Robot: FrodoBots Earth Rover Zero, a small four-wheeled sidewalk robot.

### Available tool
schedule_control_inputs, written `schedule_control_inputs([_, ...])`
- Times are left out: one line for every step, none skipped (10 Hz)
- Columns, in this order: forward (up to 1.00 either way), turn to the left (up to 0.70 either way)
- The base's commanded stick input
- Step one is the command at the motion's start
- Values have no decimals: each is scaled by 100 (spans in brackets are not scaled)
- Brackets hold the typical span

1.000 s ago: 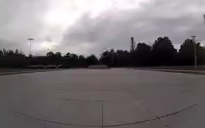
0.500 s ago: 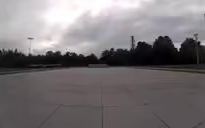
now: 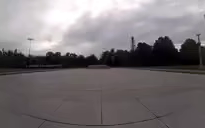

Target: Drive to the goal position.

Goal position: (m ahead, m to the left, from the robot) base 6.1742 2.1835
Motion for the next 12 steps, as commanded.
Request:
schedule_control_inputs([70, 2])
schedule_control_inputs([70, 2])
schedule_control_inputs([70, 2])
schedule_control_inputs([70, 2])
schedule_control_inputs([70, 2])
schedule_control_inputs([70, 2])
schedule_control_inputs([70, 2])
schedule_control_inputs([70, 2])
schedule_control_inputs([70, 2])
schedule_control_inputs([70, 2])
schedule_control_inputs([70, 2])
schedule_control_inputs([70, 2])
